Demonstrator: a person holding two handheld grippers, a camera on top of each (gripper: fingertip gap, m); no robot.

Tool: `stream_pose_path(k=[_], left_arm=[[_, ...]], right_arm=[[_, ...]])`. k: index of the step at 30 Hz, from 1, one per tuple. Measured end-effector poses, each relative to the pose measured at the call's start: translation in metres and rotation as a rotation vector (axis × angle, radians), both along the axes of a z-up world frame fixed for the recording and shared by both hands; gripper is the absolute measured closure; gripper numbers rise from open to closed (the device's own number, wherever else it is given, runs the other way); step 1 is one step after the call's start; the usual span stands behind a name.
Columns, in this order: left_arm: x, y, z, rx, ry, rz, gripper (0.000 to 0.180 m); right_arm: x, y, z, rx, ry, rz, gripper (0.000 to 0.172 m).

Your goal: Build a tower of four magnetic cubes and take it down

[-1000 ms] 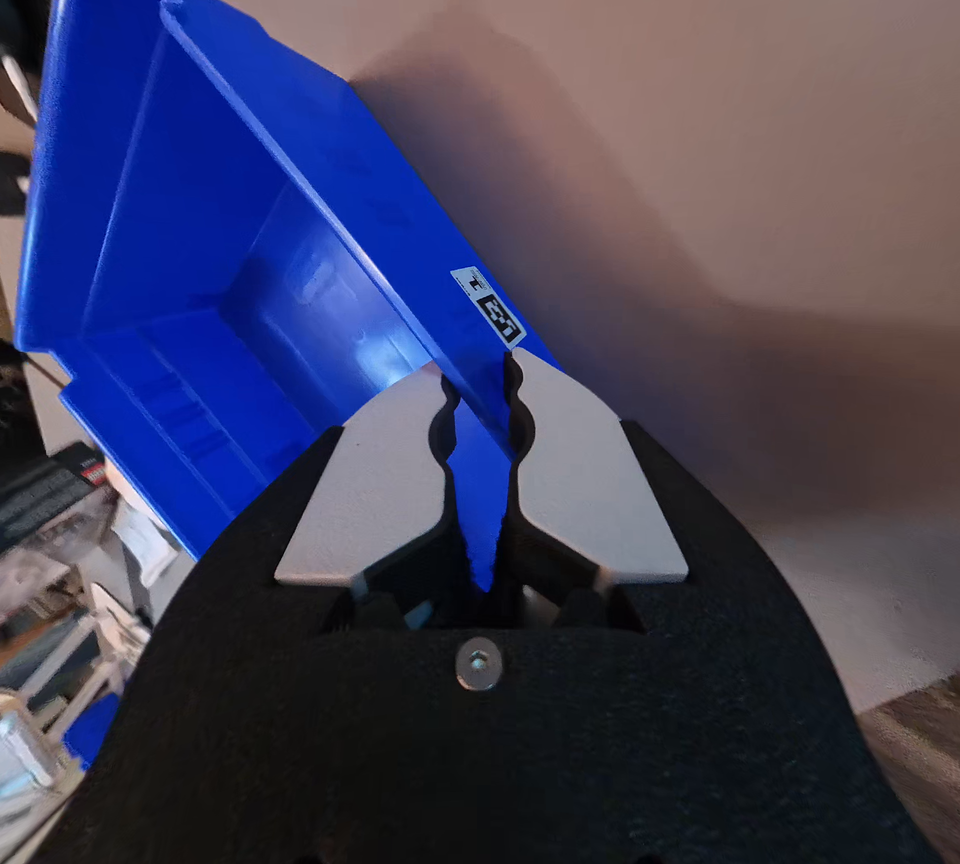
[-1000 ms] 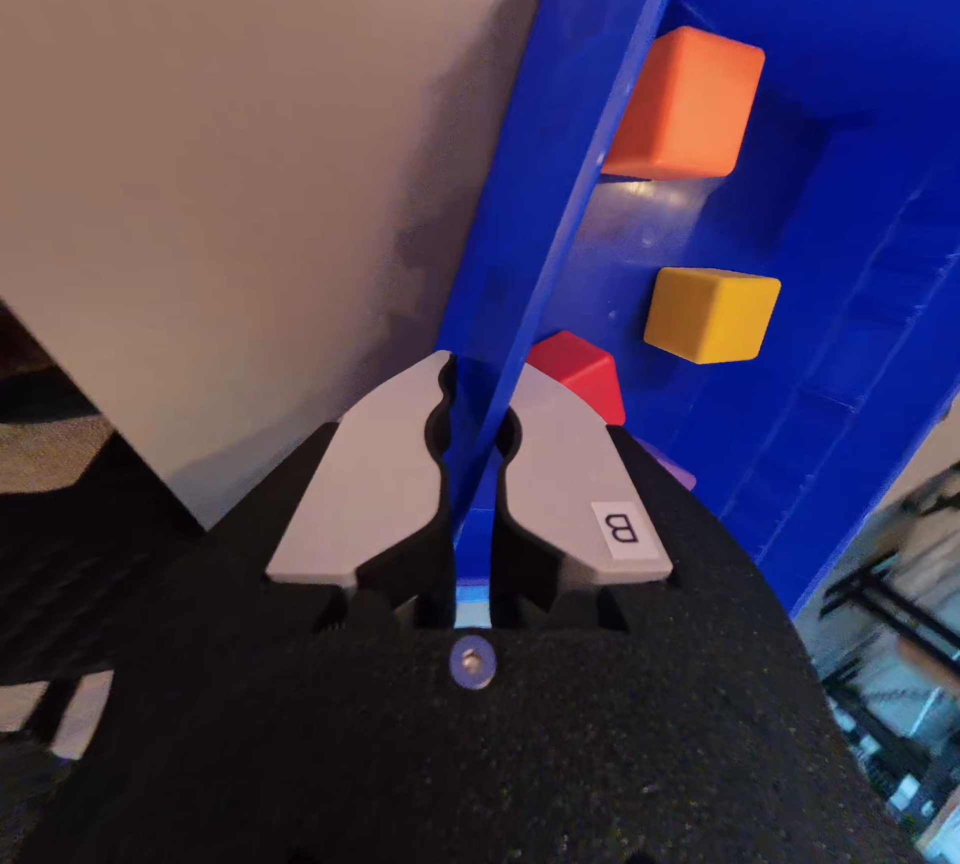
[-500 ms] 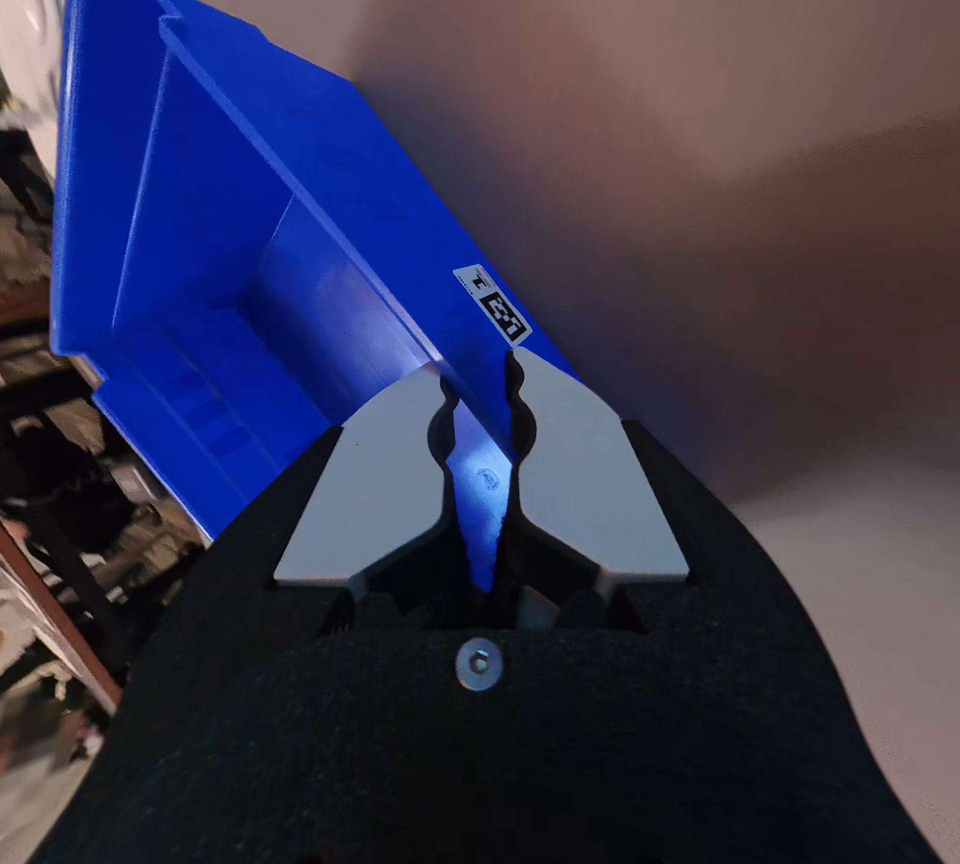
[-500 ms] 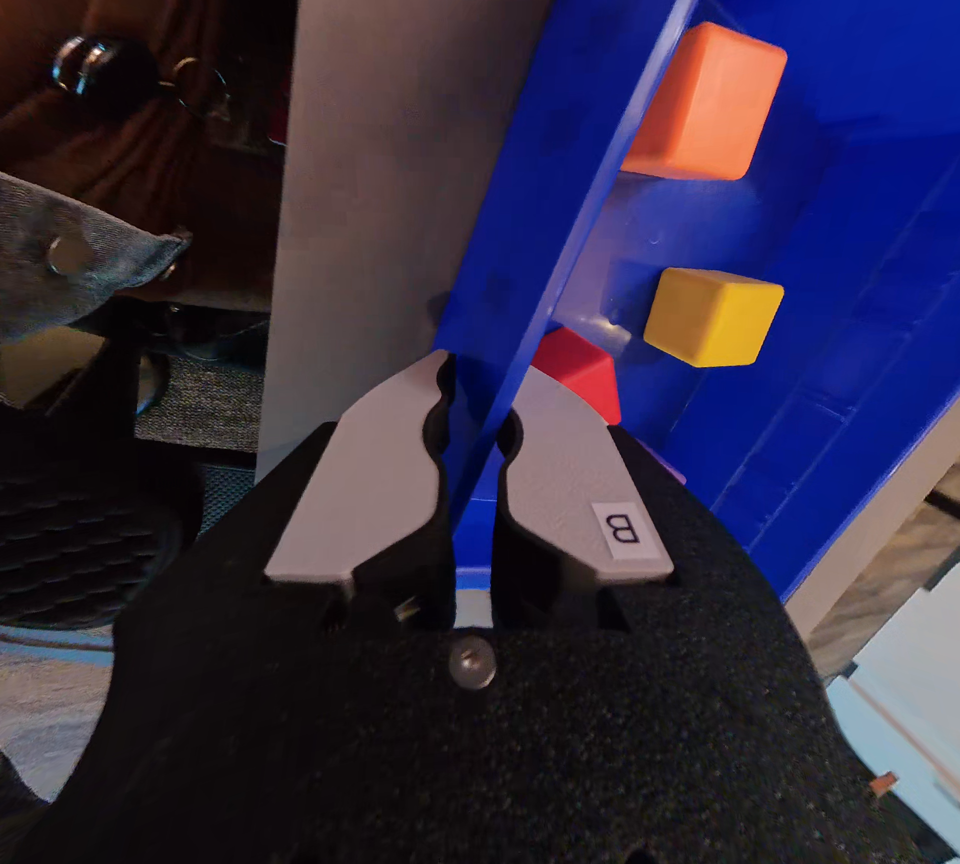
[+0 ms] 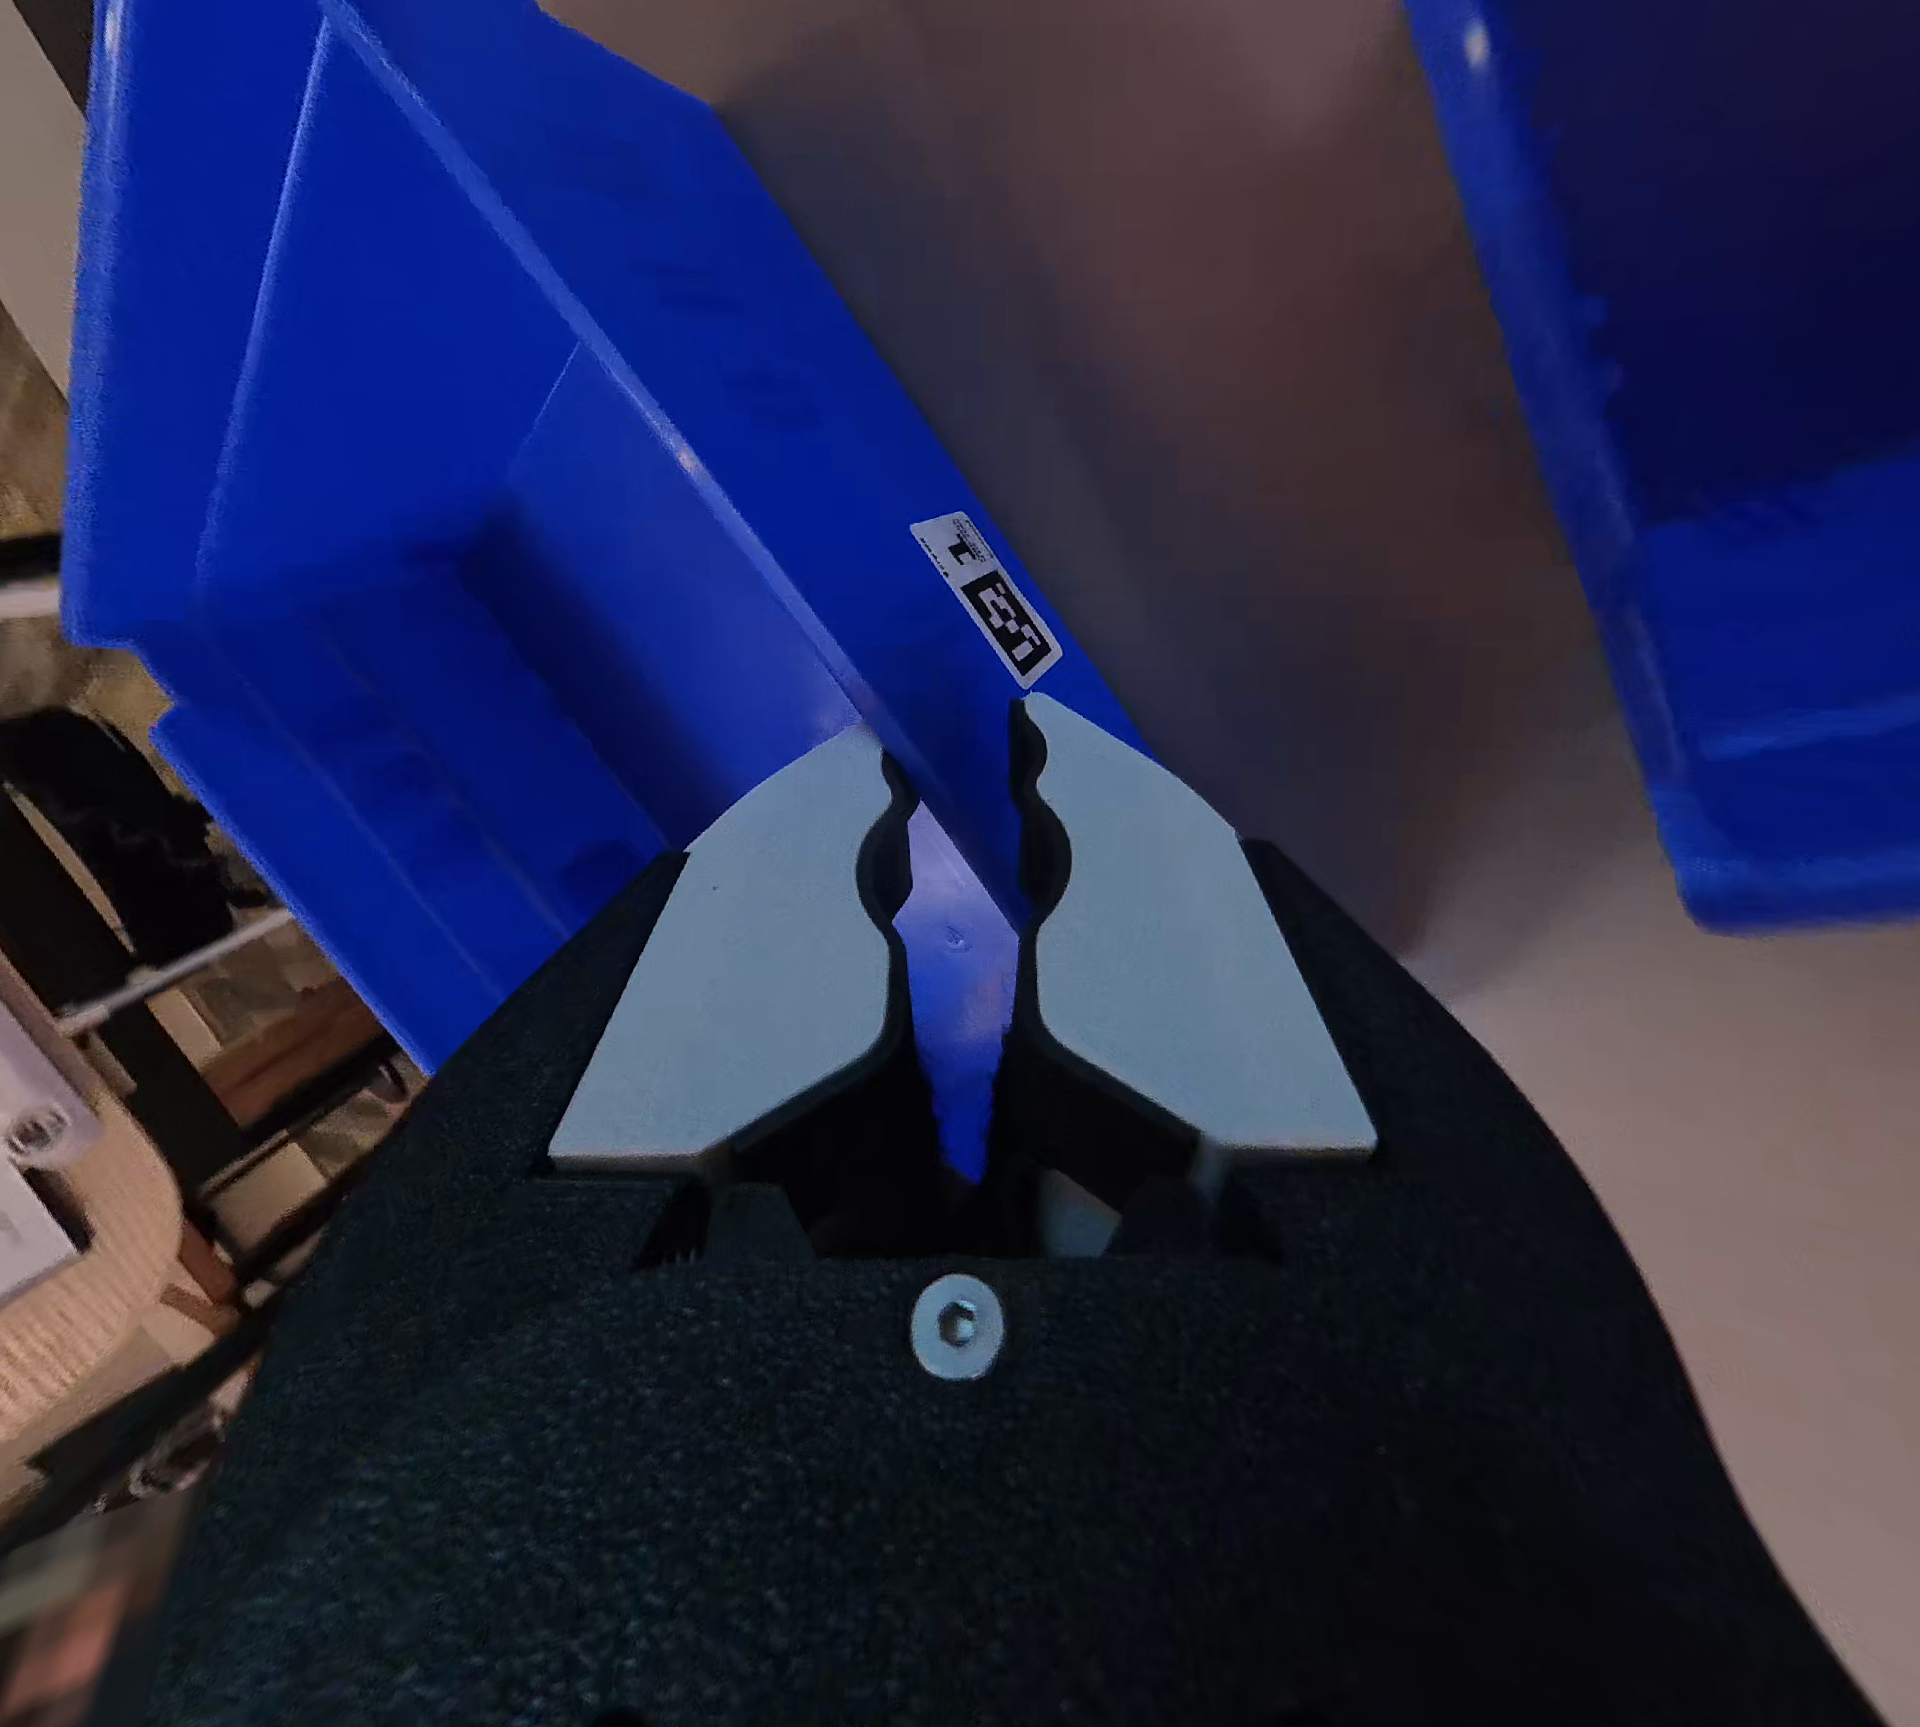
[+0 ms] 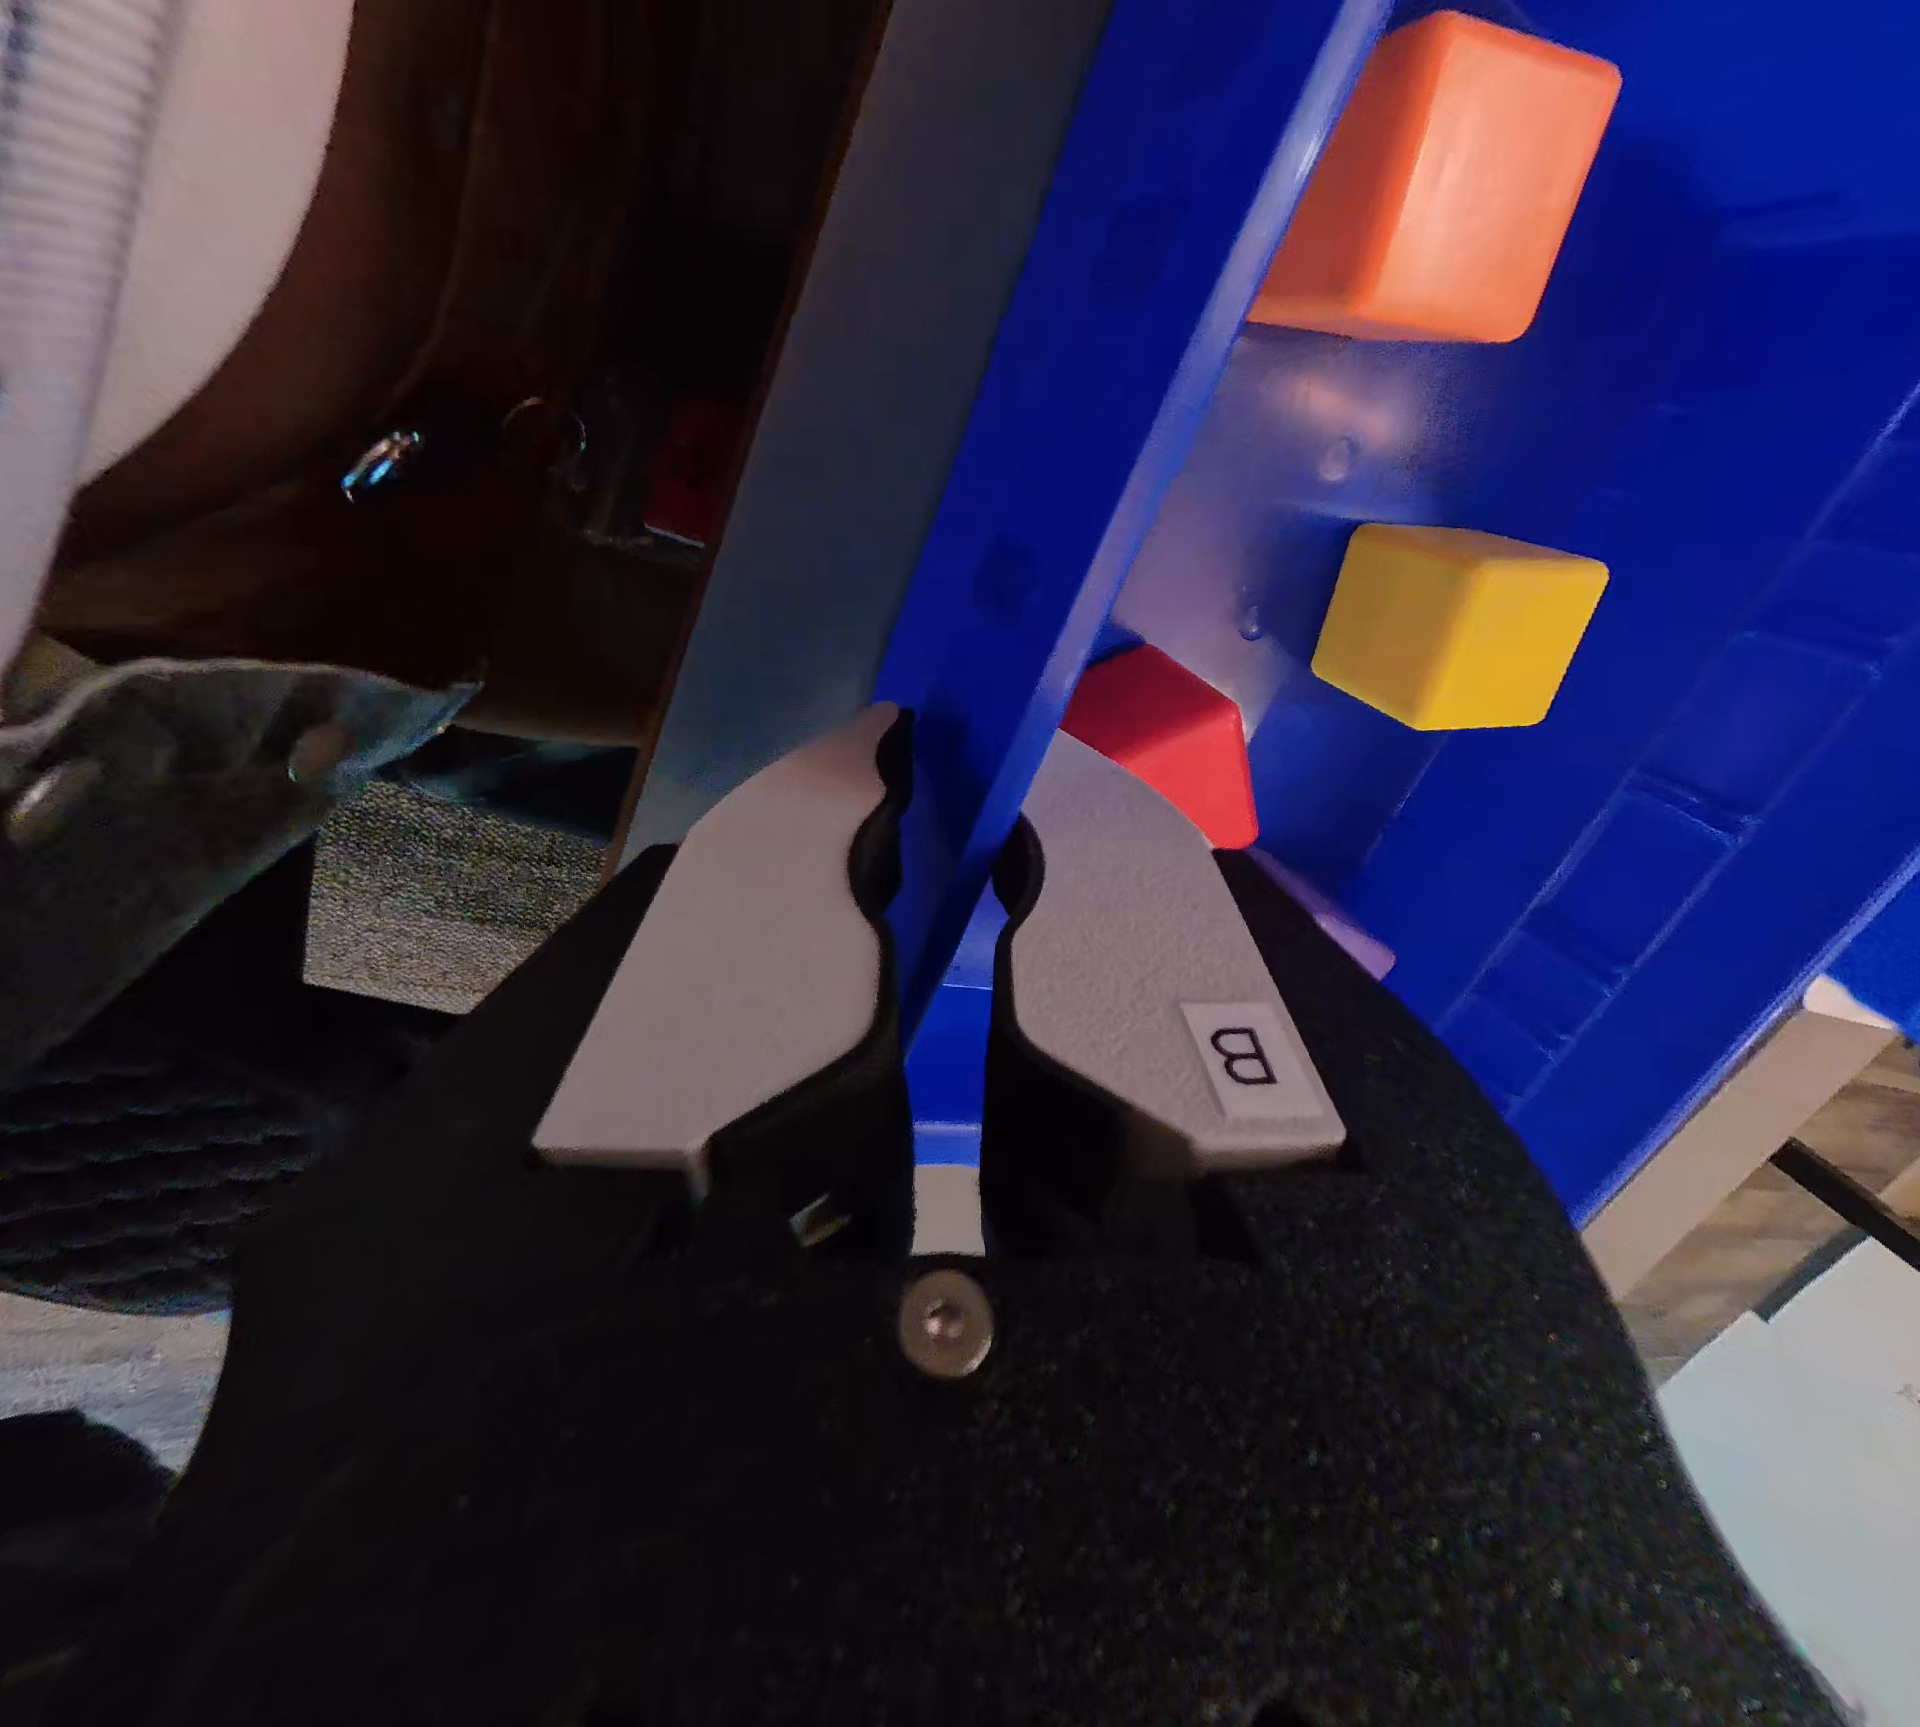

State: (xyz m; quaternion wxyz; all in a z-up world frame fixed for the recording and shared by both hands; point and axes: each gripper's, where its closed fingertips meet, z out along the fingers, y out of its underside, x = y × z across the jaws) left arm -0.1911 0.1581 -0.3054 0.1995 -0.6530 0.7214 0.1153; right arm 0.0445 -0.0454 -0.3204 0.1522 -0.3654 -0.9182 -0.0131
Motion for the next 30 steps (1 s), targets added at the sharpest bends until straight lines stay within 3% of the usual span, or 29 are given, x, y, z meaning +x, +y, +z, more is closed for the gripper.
stream_pose_path(k=[8,11,12,15,16,19,22,25,27,30], left_arm=[[0.038,0.021,0.000,0.003,-0.012,-0.094,0.166],[0.045,0.025,0.000,0.010,-0.010,-0.077,0.164],[0.046,0.028,0.002,0.040,-0.002,-0.065,0.159],[0.043,0.030,0.012,0.086,-0.014,-0.013,0.108],[0.042,0.028,0.018,0.073,-0.059,0.027,0.100],[0.043,0.016,0.051,0.107,-0.226,0.068,0.098],[0.052,-0.022,0.097,0.071,-0.492,0.119,0.097],[0.061,-0.088,0.128,-0.071,-0.680,0.189,0.095],[0.059,-0.128,0.128,-0.090,-0.647,0.248,0.088],[0.058,-0.185,0.103,-0.135,-0.506,0.358,0.083]], right_arm=[[-0.027,-0.014,0.000,-0.023,-0.001,-0.046,0.160],[-0.038,-0.015,0.000,-0.032,0.020,-0.049,0.143],[-0.042,-0.015,0.002,-0.043,0.041,-0.045,0.137],[-0.046,-0.022,0.017,-0.189,0.117,-0.050,0.119],[-0.046,-0.024,0.026,-0.267,0.154,-0.049,0.110],[-0.044,-0.011,0.066,-0.479,0.316,-0.077,0.109],[-0.037,0.046,0.100,-0.513,0.502,-0.169,0.113],[-0.027,0.125,0.108,-0.454,0.549,-0.315,0.118],[-0.027,0.171,0.104,-0.417,0.532,-0.371,0.118],[-0.040,0.219,0.090,-0.414,0.503,-0.430,0.126]])
